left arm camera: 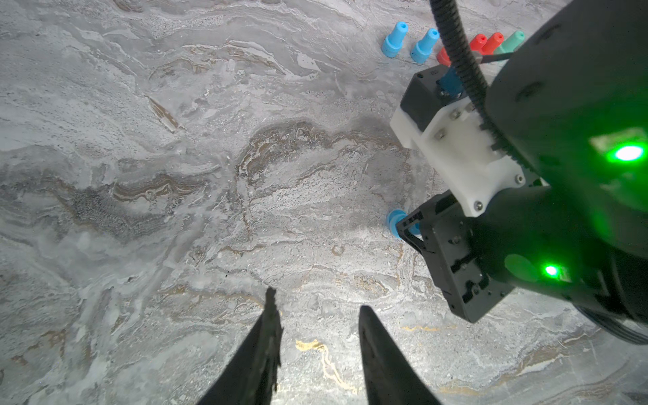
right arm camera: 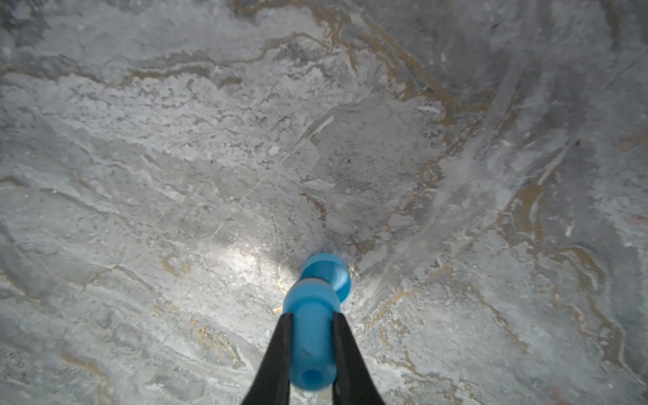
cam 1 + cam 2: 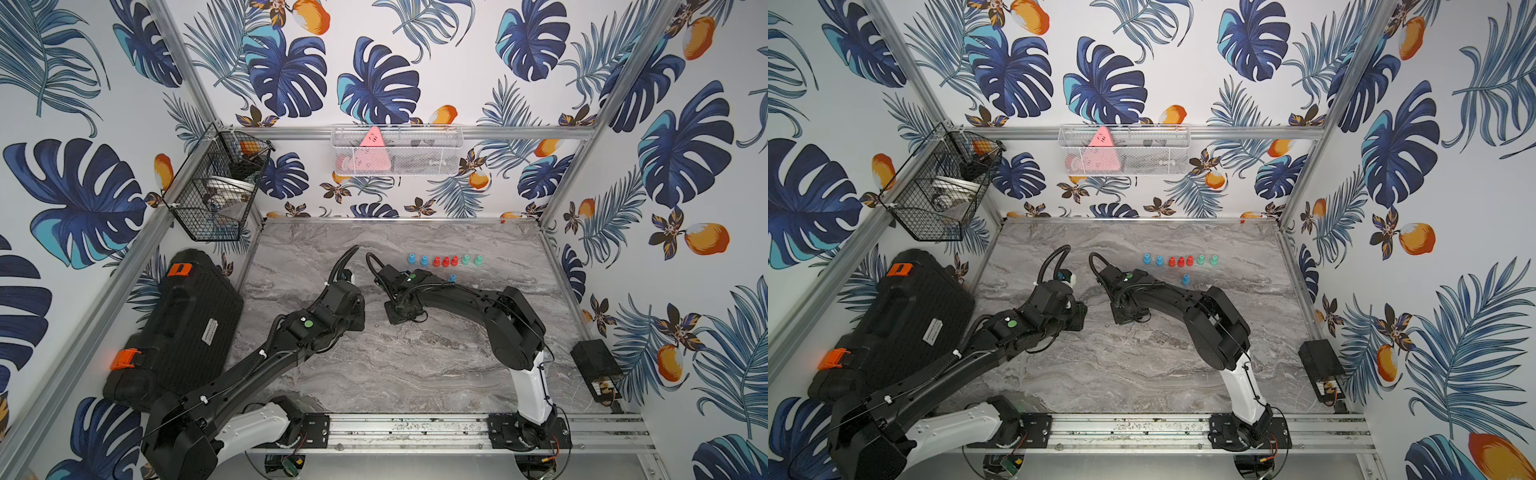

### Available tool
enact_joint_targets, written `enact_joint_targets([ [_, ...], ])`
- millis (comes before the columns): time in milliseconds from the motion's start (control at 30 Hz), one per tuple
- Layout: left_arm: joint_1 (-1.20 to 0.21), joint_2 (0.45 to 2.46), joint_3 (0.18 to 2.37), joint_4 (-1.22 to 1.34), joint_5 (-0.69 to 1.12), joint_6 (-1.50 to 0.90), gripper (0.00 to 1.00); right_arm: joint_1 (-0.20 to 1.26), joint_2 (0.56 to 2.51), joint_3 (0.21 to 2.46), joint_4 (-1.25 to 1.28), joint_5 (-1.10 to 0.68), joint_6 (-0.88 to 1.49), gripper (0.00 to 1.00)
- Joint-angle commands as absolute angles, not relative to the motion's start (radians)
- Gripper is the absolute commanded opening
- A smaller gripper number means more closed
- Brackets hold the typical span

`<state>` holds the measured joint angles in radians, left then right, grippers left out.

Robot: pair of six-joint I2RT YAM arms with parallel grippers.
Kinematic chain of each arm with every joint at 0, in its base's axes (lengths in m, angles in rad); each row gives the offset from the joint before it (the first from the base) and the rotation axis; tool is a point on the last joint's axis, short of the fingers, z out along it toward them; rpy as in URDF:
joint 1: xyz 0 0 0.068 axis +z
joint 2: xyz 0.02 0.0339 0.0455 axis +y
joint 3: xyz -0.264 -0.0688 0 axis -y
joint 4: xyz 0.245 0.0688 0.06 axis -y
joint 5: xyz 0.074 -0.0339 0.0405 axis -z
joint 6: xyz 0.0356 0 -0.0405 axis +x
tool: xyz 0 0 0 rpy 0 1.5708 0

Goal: Close the stamp cap
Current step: Close the cover of the stamp.

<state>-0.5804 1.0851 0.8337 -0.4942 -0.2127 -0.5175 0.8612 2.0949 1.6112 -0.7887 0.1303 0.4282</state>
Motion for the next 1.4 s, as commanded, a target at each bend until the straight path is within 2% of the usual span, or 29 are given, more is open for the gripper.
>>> enact_joint_targets([
  [0, -0.57, 1.076, 0.83, -0.5, -0.207, -0.502, 0.42, 0.863, 2.105, 1.626, -0.808, 0.146, 0.44, 0.1],
  [1367, -0.534, 1.078, 0.809, -0.479, -0.169, -0.505, 0.42, 0.848, 2.116, 1.592, -0.773, 0.151, 0.431, 0.1],
])
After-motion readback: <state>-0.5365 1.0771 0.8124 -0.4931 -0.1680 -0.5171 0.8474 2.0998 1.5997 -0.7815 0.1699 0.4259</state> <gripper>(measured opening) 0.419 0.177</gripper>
